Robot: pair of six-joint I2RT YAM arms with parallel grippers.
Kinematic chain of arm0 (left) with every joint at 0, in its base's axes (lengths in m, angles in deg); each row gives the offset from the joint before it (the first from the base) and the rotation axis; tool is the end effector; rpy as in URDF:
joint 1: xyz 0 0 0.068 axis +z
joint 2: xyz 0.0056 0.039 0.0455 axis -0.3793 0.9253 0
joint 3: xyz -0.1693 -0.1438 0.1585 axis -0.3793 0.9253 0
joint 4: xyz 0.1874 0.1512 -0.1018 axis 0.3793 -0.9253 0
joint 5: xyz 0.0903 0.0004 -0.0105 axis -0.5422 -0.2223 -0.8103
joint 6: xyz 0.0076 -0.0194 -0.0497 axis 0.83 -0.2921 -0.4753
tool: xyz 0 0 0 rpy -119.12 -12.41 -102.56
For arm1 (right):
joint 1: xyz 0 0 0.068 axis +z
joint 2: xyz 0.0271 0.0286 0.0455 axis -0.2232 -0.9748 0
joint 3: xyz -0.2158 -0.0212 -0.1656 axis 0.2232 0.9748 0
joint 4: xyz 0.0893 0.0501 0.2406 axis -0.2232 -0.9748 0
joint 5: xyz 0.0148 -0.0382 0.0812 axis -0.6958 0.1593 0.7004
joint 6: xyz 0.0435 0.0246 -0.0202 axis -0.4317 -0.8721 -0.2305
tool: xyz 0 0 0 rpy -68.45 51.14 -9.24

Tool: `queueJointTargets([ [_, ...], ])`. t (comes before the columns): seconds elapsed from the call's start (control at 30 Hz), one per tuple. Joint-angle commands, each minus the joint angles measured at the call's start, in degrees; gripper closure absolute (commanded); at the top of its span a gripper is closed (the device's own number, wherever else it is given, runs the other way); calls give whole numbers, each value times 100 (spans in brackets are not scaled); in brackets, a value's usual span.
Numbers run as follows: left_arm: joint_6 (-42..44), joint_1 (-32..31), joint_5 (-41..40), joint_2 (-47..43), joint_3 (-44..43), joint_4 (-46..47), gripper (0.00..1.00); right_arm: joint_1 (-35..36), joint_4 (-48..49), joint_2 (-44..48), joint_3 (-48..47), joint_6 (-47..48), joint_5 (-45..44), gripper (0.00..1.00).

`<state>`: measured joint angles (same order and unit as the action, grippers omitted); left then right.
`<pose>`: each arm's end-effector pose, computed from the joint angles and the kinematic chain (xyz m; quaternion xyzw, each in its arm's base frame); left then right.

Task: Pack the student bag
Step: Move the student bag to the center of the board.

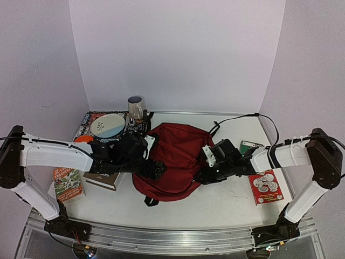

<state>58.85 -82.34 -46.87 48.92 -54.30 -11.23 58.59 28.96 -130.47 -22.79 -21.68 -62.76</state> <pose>0.1664 -0.2749 0.2247 0.2561 0.8724 -0.2019 0.3642 0.2234 0.2363 0.1723 -0.1633 0.8625 0.3385 0.3387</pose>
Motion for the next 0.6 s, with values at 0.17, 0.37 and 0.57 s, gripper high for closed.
queueJointTargets([
  [0.17, -51, -152, -420, -561, 601, 67, 10, -22, -179, -233, -470, 177, -815, 65],
  [0.37, -356, -156, -870, -629, 789, -251, 10, -122, -408, -277, -734, 334, -1230, 67],
  [0.57, -645, -147, -1387, -352, 865, -318, 11, -261, -638, -368, -804, 494, -1394, 67],
])
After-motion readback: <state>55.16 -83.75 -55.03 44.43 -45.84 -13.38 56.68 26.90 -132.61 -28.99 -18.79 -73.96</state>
